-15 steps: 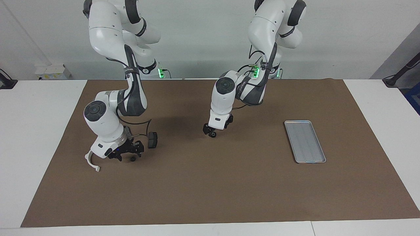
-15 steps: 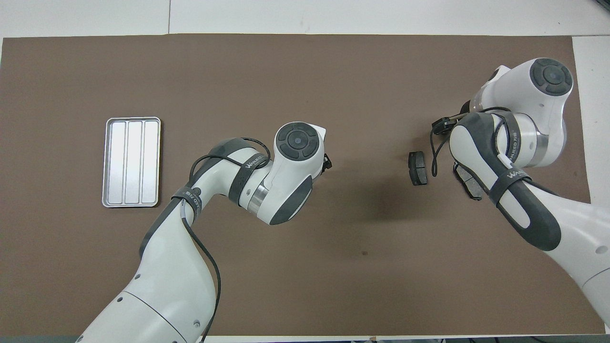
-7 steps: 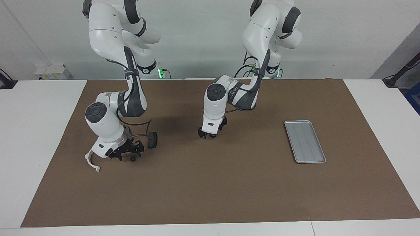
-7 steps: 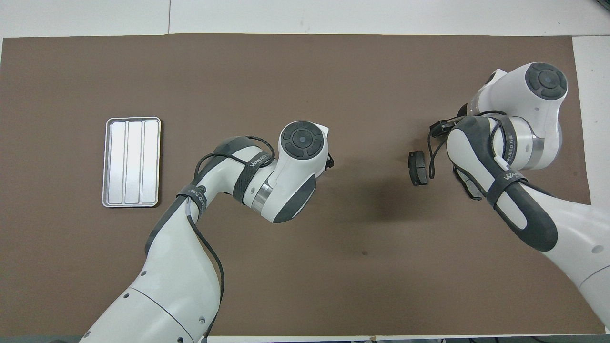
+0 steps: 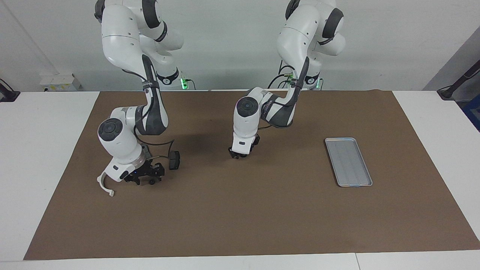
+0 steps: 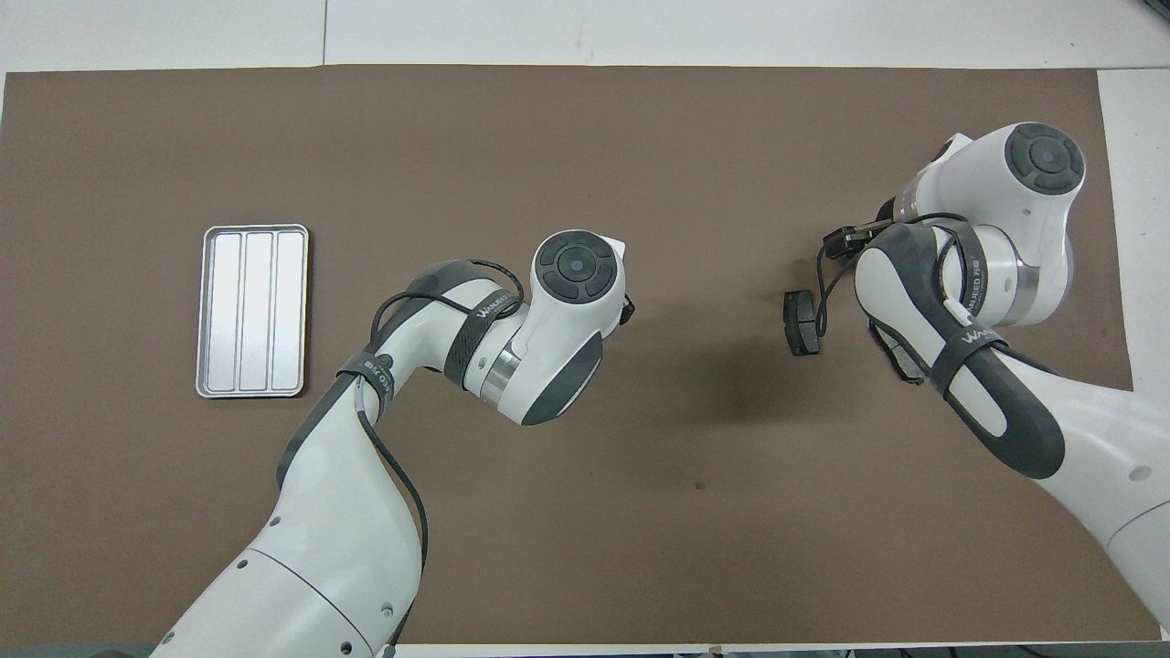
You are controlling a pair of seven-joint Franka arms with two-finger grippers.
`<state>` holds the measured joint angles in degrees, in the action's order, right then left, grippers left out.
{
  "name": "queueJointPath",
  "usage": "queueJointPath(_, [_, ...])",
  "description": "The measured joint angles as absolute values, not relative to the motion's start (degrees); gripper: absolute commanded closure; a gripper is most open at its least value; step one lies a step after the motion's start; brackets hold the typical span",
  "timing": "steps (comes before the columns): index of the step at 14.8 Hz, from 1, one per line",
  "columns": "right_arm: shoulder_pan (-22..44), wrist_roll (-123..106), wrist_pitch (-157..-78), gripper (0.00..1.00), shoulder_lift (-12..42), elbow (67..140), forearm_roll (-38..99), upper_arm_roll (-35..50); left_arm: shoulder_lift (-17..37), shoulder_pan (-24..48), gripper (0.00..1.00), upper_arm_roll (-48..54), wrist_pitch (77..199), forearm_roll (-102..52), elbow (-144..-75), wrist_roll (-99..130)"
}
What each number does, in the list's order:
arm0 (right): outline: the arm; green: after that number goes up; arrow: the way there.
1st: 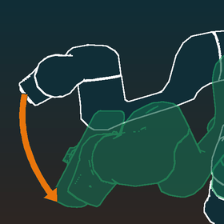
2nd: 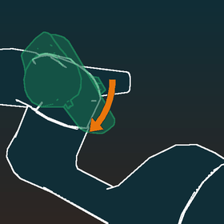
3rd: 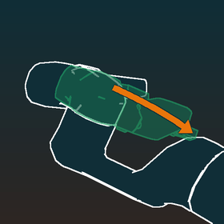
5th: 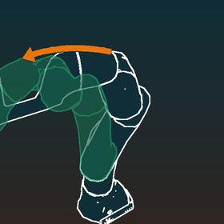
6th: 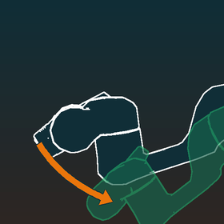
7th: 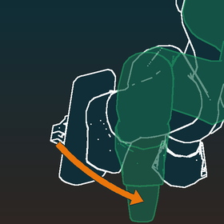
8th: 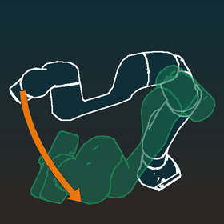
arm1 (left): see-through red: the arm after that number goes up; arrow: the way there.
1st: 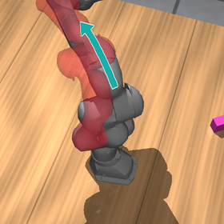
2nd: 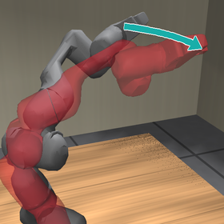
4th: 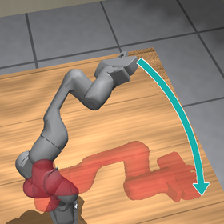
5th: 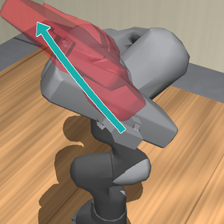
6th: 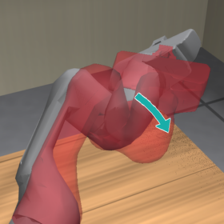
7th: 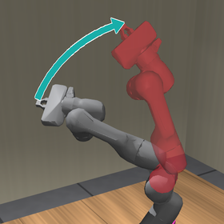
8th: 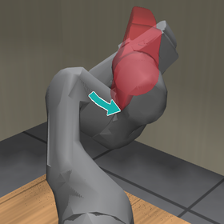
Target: Pick bearing gear from pile to tray
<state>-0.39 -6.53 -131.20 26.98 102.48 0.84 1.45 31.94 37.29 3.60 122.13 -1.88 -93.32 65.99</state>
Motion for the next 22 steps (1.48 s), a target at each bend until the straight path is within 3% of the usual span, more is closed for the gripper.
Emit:
queueJointPath(3, [-0.4,-4.9,-131.2,0.15,27.1,102.5,0.8,1.5,32.0,37.2,0.35,3.4,122.6,-1.8,-93.4,66.0])
queueJointPath(8, [-0.3,-2.9,-131.8,0.15,27.4,102.5,0.8,1.6,31.9,37.2,0.75,3.4,124.1,-1.8,-93.5,66.1])
queueJointPath(11, [-0.3,-2.7,-132.1,0.17,27.9,102.5,0.8,1.7,31.8,37.3,0.9,3.5,124.3,-1.8,-93.5,66.3])
queueJointPath(13, [-0.3,-2.7,-133.0,0.43,28.1,102.5,0.8,1.6,31.8,37.3,1.0,3.5,124.3,-1.8,-93.5,66.3])
queueJointPath(15, [-0.4,-2.7,-133.4,0.89,28.3,102.5,0.8,1.5,31.8,37.3,1.0,3.4,124.2,-1.8,-93.5,66.3])
queueJointPath(16, [-0.4,-2.6,-133.4,1.0,28.2,102.4,0.9,1.5,31.8,37.3,1.0,3.3,123.8,-1.8,-93.4,66.3])
queueJointPath(22, [-0.2,-2.0,-127.9,1.0,27.5,99.9,0.9,1.7,28.2,33.6,1.0,1.0,118.0,-1.2,-93.3,59.7])
